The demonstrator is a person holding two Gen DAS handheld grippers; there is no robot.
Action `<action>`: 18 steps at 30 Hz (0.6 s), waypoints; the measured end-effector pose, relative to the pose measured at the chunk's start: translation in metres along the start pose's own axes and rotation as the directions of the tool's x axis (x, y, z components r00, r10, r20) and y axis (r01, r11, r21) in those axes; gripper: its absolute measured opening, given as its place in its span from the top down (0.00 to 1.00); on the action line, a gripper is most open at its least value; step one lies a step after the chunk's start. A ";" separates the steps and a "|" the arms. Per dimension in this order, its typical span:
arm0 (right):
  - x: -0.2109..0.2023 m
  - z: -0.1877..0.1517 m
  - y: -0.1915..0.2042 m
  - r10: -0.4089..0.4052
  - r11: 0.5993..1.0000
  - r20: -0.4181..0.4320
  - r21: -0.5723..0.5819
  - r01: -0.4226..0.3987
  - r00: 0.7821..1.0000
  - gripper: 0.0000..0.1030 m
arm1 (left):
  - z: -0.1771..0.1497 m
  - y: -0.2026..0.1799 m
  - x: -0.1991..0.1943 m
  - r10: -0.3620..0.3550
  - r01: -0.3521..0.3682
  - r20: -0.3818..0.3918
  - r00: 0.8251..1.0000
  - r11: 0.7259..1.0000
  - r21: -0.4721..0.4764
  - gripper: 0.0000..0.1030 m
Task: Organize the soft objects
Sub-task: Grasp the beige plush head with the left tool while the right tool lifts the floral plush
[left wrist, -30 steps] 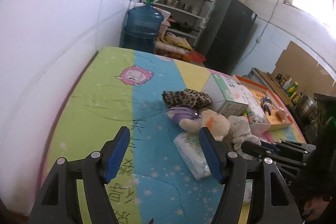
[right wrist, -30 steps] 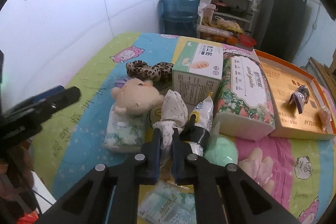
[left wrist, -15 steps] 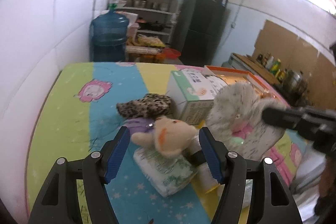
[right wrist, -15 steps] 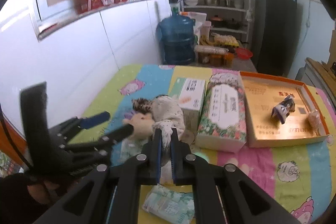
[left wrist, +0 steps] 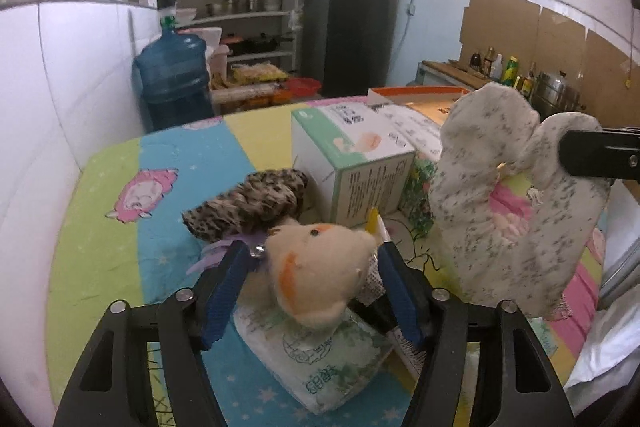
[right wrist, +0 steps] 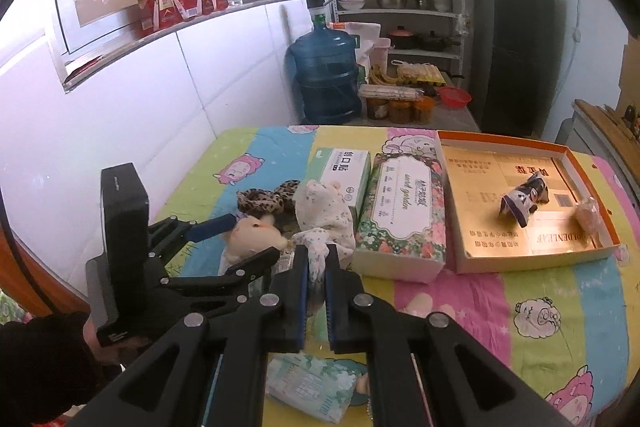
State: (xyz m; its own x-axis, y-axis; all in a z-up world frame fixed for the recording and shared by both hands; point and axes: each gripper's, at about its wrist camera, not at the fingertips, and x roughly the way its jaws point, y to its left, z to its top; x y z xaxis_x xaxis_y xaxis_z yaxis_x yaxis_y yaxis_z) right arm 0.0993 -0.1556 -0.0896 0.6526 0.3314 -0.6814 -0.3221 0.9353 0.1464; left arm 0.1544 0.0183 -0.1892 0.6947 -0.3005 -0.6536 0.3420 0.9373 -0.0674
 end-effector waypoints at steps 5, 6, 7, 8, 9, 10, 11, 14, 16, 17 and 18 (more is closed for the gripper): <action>0.002 0.000 -0.005 0.000 1.000 -0.007 0.013 0.000 1.000 0.93 | 0.000 0.003 0.003 0.003 -0.003 0.012 1.000 1.000 -0.008 0.45; 0.002 0.000 -0.005 0.001 1.000 -0.008 0.015 -0.001 1.000 0.93 | -0.001 0.005 0.001 -0.005 0.006 0.028 1.000 1.000 -0.020 0.54; 0.003 -0.001 -0.007 0.002 1.000 -0.011 0.018 -0.002 1.000 0.93 | -0.001 0.005 0.001 -0.007 0.008 0.030 1.000 1.000 -0.026 0.54; 0.003 -0.001 -0.007 0.003 1.000 -0.012 0.021 -0.003 1.000 0.93 | -0.001 0.005 0.000 -0.011 0.012 0.029 1.000 0.999 -0.032 0.54; 0.003 -0.001 -0.008 0.004 1.000 -0.013 0.022 -0.004 1.000 0.93 | -0.001 0.005 0.000 -0.012 0.013 0.028 1.000 0.999 -0.031 0.55; 0.003 -0.001 -0.008 0.005 1.000 -0.014 0.023 -0.004 1.000 0.93 | -0.002 0.004 -0.002 -0.010 0.011 0.030 1.000 1.000 -0.029 0.55; 0.003 -0.001 -0.008 0.005 1.000 -0.014 0.023 -0.005 1.000 0.93 | -0.003 0.003 -0.004 -0.009 0.010 0.033 0.999 1.000 -0.029 0.55; 0.002 -0.001 -0.008 0.006 1.000 -0.011 0.020 -0.006 1.000 0.93 | -0.003 0.003 -0.012 -0.016 0.018 0.045 0.999 0.999 -0.042 0.56; 0.002 -0.001 -0.009 0.009 1.000 -0.009 0.021 -0.008 1.000 0.93 | -0.003 0.001 -0.017 -0.015 0.017 0.054 0.998 0.999 -0.048 0.56; 0.002 -0.001 -0.009 0.009 1.000 -0.008 0.021 -0.009 1.000 0.93 | -0.003 0.000 -0.020 -0.016 0.019 0.057 0.998 0.998 -0.052 0.56; 0.001 -0.001 -0.009 0.010 1.000 -0.008 0.021 -0.010 1.000 0.93 | -0.003 0.001 -0.023 -0.018 0.022 0.059 0.998 0.998 -0.057 0.56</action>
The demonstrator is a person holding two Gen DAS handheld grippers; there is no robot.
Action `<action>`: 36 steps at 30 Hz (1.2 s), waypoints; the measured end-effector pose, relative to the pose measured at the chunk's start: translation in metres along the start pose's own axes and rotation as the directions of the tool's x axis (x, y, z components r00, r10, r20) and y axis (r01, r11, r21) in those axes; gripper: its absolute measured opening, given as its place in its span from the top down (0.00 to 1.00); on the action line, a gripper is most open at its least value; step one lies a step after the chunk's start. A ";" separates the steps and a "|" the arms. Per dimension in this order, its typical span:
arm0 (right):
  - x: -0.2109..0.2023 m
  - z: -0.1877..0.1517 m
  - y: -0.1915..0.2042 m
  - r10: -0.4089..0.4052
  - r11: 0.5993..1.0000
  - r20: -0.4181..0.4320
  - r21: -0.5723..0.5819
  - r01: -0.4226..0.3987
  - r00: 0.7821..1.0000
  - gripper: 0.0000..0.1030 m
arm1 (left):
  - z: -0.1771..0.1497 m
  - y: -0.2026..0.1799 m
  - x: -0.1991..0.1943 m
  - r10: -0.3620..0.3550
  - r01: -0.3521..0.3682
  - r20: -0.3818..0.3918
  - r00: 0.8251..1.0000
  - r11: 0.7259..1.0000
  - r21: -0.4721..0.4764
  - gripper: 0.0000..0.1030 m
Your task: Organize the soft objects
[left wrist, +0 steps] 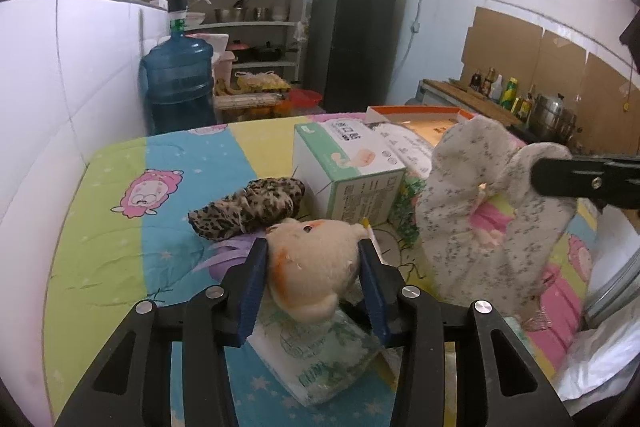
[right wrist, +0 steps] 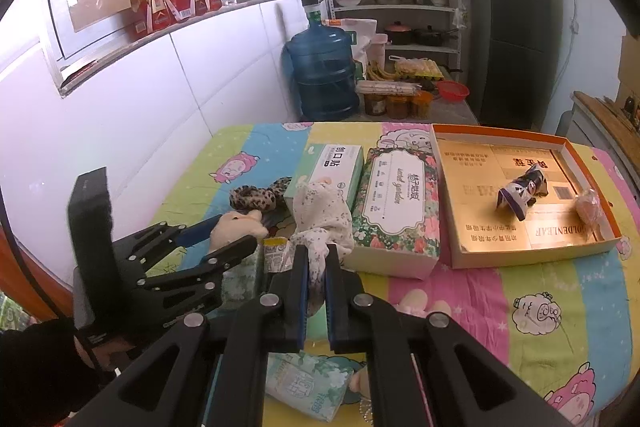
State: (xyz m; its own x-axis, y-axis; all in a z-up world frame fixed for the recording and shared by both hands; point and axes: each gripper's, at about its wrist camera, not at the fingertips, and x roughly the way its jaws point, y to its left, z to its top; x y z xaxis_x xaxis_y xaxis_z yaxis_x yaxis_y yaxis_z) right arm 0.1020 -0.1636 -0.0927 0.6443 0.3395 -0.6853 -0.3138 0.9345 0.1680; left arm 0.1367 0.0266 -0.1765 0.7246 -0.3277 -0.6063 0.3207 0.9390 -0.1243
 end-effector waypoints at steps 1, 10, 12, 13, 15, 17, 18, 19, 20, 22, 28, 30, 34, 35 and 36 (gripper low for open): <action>-0.001 0.000 0.000 0.000 1.000 0.001 0.000 0.000 1.000 0.93 | 0.000 -0.002 -0.004 -0.003 0.003 0.005 1.000 1.000 -0.005 0.56; -0.017 -0.003 0.005 0.003 1.000 0.023 -0.008 -0.003 1.000 0.93 | 0.006 -0.015 -0.035 -0.019 0.019 0.039 0.999 1.000 -0.002 0.56; -0.022 -0.005 0.006 0.003 1.000 0.028 -0.007 -0.003 1.000 0.93 | 0.008 -0.020 -0.043 -0.025 0.025 0.049 0.998 1.000 0.004 0.56; -0.025 -0.006 0.005 0.002 1.000 0.031 -0.004 -0.002 1.000 0.93 | 0.009 -0.022 -0.046 -0.029 0.028 0.052 0.998 1.000 0.007 0.56; -0.031 -0.008 0.005 0.000 1.000 0.036 0.004 0.000 0.999 0.93 | 0.011 -0.028 -0.054 -0.038 0.037 0.064 0.997 0.999 0.014 0.56; -0.038 -0.011 0.005 -0.006 1.000 0.044 0.013 0.006 0.999 0.93 | 0.012 -0.033 -0.059 -0.050 0.049 0.069 0.996 0.999 0.018 0.56; -0.041 -0.012 0.004 -0.008 1.000 0.048 0.016 0.007 0.999 0.93 | 0.012 -0.036 -0.061 -0.054 0.053 0.069 0.996 0.998 0.018 0.56; -0.045 -0.013 0.004 -0.011 1.000 0.053 0.019 0.010 0.999 0.93 | 0.014 -0.038 -0.063 -0.060 0.059 0.070 0.996 0.998 0.018 0.56; -0.049 -0.014 0.004 -0.016 1.000 0.060 0.022 0.014 0.998 0.93 | 0.015 -0.040 -0.066 -0.069 0.068 0.071 0.995 0.998 0.019 0.56; -0.058 -0.015 0.003 -0.024 0.999 0.073 0.029 0.022 0.997 0.93 | 0.017 -0.046 -0.069 -0.081 0.080 0.073 0.994 0.997 0.023 0.56; -0.083 -0.022 -0.006 -0.053 0.997 0.103 0.066 0.047 0.993 0.93 | 0.024 -0.068 -0.084 -0.131 0.127 0.082 0.988 0.991 0.053 0.56; -0.091 -0.024 -0.011 -0.071 0.995 0.113 0.082 0.062 0.991 0.93 | 0.026 -0.077 -0.086 -0.154 0.150 0.079 0.985 0.987 0.063 0.56; -0.105 -0.028 -0.024 -0.108 0.989 0.129 0.115 0.093 0.986 0.93 | 0.031 -0.094 -0.087 -0.197 0.192 0.071 0.978 0.978 0.080 0.56; -0.109 -0.030 -0.028 -0.124 0.986 0.134 0.128 0.107 0.983 0.93 | 0.033 -0.099 -0.087 -0.209 0.203 0.068 0.976 0.976 0.085 0.56; -0.111 -0.031 -0.032 -0.135 0.984 0.137 0.139 0.116 0.981 0.93 | 0.034 -0.105 -0.086 -0.224 0.218 0.064 0.972 0.972 0.093 0.56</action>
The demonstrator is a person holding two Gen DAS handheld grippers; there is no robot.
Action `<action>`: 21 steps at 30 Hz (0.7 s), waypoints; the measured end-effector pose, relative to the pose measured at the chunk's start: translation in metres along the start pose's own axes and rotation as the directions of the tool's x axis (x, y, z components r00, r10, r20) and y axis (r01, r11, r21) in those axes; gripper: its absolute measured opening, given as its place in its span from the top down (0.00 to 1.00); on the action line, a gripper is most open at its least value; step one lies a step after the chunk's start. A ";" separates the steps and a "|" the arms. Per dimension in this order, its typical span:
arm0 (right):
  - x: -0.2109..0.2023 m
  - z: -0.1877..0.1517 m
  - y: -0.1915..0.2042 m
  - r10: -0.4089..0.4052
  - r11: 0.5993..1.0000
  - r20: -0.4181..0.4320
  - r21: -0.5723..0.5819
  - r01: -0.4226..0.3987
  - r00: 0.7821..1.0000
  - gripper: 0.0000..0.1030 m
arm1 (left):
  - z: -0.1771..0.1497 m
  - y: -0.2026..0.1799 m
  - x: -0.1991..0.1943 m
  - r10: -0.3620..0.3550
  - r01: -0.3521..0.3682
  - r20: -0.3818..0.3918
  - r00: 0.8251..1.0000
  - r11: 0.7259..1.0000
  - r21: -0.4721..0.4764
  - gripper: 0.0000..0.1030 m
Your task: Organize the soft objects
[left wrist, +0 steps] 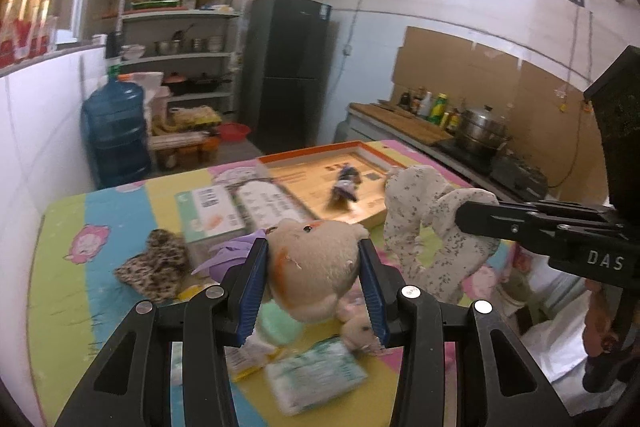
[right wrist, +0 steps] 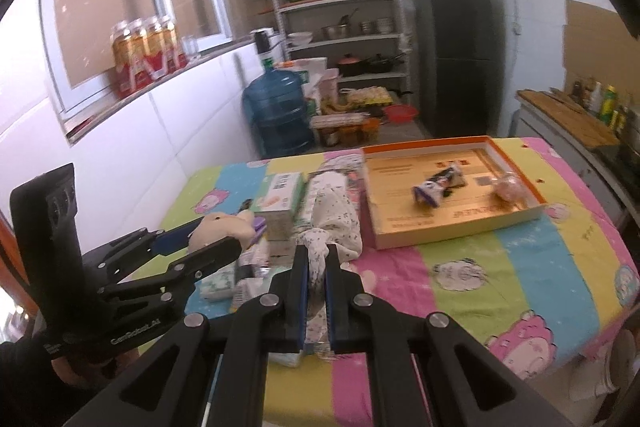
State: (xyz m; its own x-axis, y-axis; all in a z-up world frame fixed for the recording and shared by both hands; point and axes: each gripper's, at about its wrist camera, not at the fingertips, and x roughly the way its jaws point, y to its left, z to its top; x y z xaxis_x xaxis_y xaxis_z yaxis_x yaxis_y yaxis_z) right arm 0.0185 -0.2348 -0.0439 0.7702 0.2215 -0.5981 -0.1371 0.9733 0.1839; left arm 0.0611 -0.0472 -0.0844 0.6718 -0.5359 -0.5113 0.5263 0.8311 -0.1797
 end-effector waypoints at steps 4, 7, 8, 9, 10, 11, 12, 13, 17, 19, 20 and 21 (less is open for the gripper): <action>-0.011 -0.003 -0.018 -0.040 0.999 0.018 0.037 0.040 0.999 0.93 | 0.008 -0.017 0.008 -0.041 0.041 -0.007 0.999 0.999 0.024 0.56; -0.018 -0.004 -0.030 -0.067 0.996 0.029 0.059 0.065 0.997 0.93 | 0.014 -0.029 0.017 -0.064 0.065 -0.014 0.998 0.997 0.039 0.56; -0.021 -0.004 -0.035 -0.079 0.995 0.034 0.067 0.077 0.996 0.93 | 0.017 -0.034 0.020 -0.072 0.073 -0.017 0.997 0.996 0.044 0.56; -0.023 -0.003 -0.040 -0.090 0.993 0.038 0.076 0.087 0.995 0.93 | 0.018 -0.038 0.023 -0.078 0.078 -0.019 0.997 0.996 0.048 0.56; -0.024 -0.003 -0.043 -0.096 0.992 0.041 0.081 0.092 0.995 0.93 | 0.021 -0.042 0.026 -0.082 0.083 -0.020 0.996 0.995 0.051 0.56; -0.026 -0.002 -0.049 -0.105 0.991 0.045 0.090 0.101 0.993 0.93 | 0.023 -0.045 0.029 -0.087 0.088 -0.021 0.996 0.995 0.054 0.56; -0.027 -0.002 -0.054 -0.113 0.990 0.048 0.095 0.108 0.992 0.93 | 0.028 -0.050 0.034 -0.093 0.094 -0.022 0.995 0.994 0.058 0.56; -0.028 -0.001 -0.059 -0.119 0.988 0.051 0.101 0.113 0.992 0.93 | 0.030 -0.052 0.036 -0.096 0.098 -0.023 0.995 0.993 0.061 0.56; -0.030 0.006 -0.075 -0.135 0.986 0.062 0.111 0.128 0.989 0.93 | 0.040 -0.061 0.050 -0.105 0.106 -0.027 0.994 0.992 0.066 0.56; -0.029 0.011 -0.082 -0.140 0.985 0.066 0.113 0.132 0.988 0.93 | 0.047 -0.065 0.059 -0.107 0.109 -0.027 0.994 0.992 0.063 0.56; -0.028 0.014 -0.086 -0.141 0.985 0.067 0.114 0.133 0.988 0.93 | 0.049 -0.066 0.061 -0.108 0.109 -0.026 0.994 0.992 0.062 0.56; -0.026 0.017 -0.091 -0.141 0.984 0.068 0.116 0.133 0.988 0.93 | 0.052 -0.068 0.067 -0.109 0.110 -0.026 0.994 0.992 0.059 0.56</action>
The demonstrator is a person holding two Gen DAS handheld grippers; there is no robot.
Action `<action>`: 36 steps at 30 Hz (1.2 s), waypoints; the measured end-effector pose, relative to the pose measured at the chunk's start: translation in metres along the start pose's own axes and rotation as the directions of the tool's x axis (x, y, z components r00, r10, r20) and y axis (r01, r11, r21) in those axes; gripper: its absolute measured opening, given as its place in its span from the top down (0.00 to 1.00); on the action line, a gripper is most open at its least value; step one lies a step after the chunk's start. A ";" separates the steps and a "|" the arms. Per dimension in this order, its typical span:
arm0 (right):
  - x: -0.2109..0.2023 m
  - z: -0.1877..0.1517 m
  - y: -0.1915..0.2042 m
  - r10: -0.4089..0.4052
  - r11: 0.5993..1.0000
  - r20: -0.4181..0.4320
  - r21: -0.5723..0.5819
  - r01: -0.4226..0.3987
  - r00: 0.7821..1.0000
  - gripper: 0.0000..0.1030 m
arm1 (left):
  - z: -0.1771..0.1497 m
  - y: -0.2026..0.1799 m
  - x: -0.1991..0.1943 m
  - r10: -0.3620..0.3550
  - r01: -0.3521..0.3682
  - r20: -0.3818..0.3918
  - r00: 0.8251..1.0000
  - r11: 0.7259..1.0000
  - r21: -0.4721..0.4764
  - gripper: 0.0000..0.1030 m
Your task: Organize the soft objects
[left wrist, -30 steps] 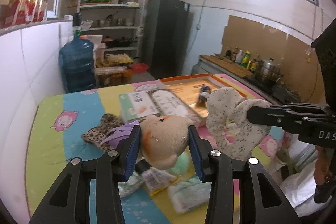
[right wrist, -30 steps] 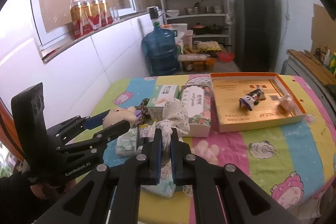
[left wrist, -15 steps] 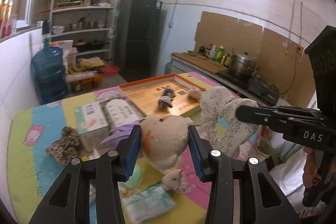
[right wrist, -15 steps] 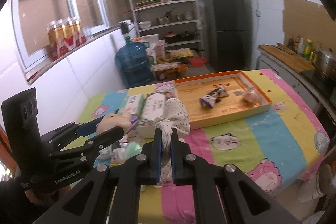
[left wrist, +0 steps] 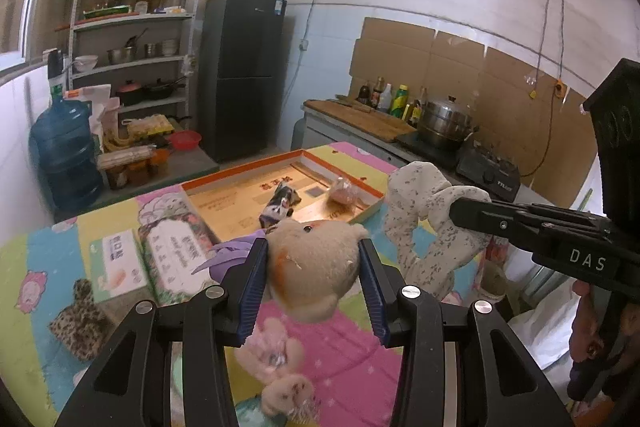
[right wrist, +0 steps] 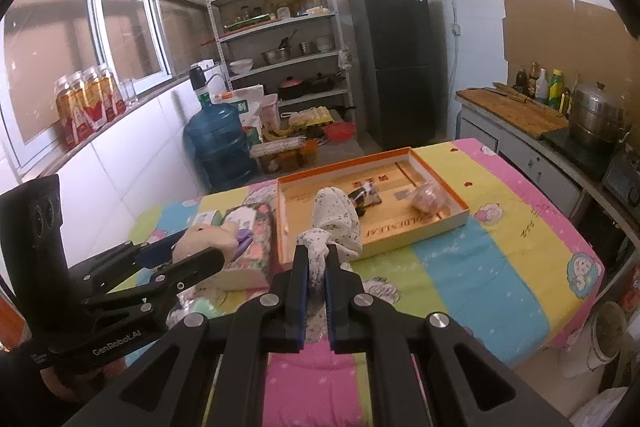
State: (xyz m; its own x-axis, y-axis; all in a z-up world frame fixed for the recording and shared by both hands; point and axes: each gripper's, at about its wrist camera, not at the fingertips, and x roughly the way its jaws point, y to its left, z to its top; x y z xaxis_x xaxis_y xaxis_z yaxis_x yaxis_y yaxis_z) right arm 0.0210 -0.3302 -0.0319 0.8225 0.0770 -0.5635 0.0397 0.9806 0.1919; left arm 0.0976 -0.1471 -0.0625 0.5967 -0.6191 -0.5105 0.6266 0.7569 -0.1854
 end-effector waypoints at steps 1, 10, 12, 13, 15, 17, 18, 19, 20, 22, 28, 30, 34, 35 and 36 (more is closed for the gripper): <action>0.002 0.002 -0.003 0.000 1.000 0.000 0.001 0.000 1.000 0.93 | 0.003 0.000 0.004 0.000 0.000 -0.001 1.000 1.000 -0.001 0.56; 0.034 0.028 -0.037 0.014 1.000 -0.020 0.003 -0.014 1.000 0.93 | 0.028 0.001 0.056 0.027 -0.027 -0.013 1.000 0.999 -0.031 0.56; 0.043 0.034 -0.042 0.021 1.000 -0.025 0.004 -0.021 0.999 0.93 | 0.034 0.004 0.069 0.038 -0.039 -0.013 0.999 0.998 -0.042 0.56; 0.050 0.038 -0.046 0.026 1.000 -0.029 0.002 -0.026 0.999 0.93 | 0.036 0.008 0.072 0.044 -0.044 -0.013 0.999 0.998 -0.044 0.56; 0.060 0.043 -0.052 0.035 0.999 -0.036 -0.001 -0.035 0.999 0.93 | 0.042 0.011 0.085 0.060 -0.061 -0.013 0.998 0.997 -0.049 0.56; 0.072 0.049 -0.057 0.046 0.999 -0.044 -0.004 -0.046 0.998 0.93 | 0.048 0.016 0.094 0.073 -0.073 -0.014 0.997 0.996 -0.054 0.56; 0.077 0.051 -0.060 0.050 0.999 -0.046 -0.005 -0.050 0.998 0.93 | 0.052 0.018 0.101 0.084 -0.085 -0.015 0.996 0.995 -0.058 0.56; 0.083 0.055 -0.063 0.056 0.998 -0.050 -0.007 -0.056 0.997 0.93 | 0.055 0.020 0.107 0.093 -0.094 -0.016 0.996 0.994 -0.061 0.56; 0.090 0.058 -0.066 0.064 0.998 -0.054 -0.009 -0.065 0.996 0.93 | 0.057 0.022 0.112 0.099 -0.100 -0.017 0.995 0.993 -0.065 0.56; 0.102 0.064 -0.071 0.076 0.997 -0.061 -0.015 -0.077 0.995 0.93 | 0.064 0.026 0.126 0.120 -0.122 -0.022 0.993 0.990 -0.075 0.56; 0.139 0.080 -0.084 0.105 0.994 -0.084 -0.031 -0.108 0.991 0.93 | 0.075 0.039 0.163 0.174 -0.177 -0.040 0.984 0.978 -0.114 0.56; 0.153 0.084 -0.089 0.114 0.992 -0.095 -0.036 -0.118 0.989 0.93 | 0.078 0.044 0.175 0.192 -0.197 -0.048 0.980 0.972 -0.129 0.56; 0.176 0.087 -0.097 0.126 0.990 -0.116 -0.042 -0.132 0.985 0.93 | 0.082 0.051 0.195 0.217 -0.225 -0.067 0.974 0.962 -0.155 0.56; 0.184 0.088 -0.100 0.133 0.990 -0.124 -0.039 -0.138 0.983 0.93 | 0.082 0.054 0.200 0.221 -0.230 -0.072 0.973 0.960 -0.160 0.56; 0.187 0.088 -0.102 0.134 0.989 -0.128 -0.038 -0.140 0.983 0.93 | 0.083 0.057 0.207 0.228 -0.239 -0.080 0.970 0.956 -0.169 0.56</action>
State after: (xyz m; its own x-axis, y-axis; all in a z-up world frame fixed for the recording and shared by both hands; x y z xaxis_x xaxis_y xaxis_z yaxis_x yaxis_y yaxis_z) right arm 0.2210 -0.4319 -0.0860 0.7410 0.2304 -0.6307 -0.0979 0.9663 0.2380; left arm 0.2982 -0.2491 -0.1095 0.6818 -0.4114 -0.6048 0.3723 0.9069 -0.1972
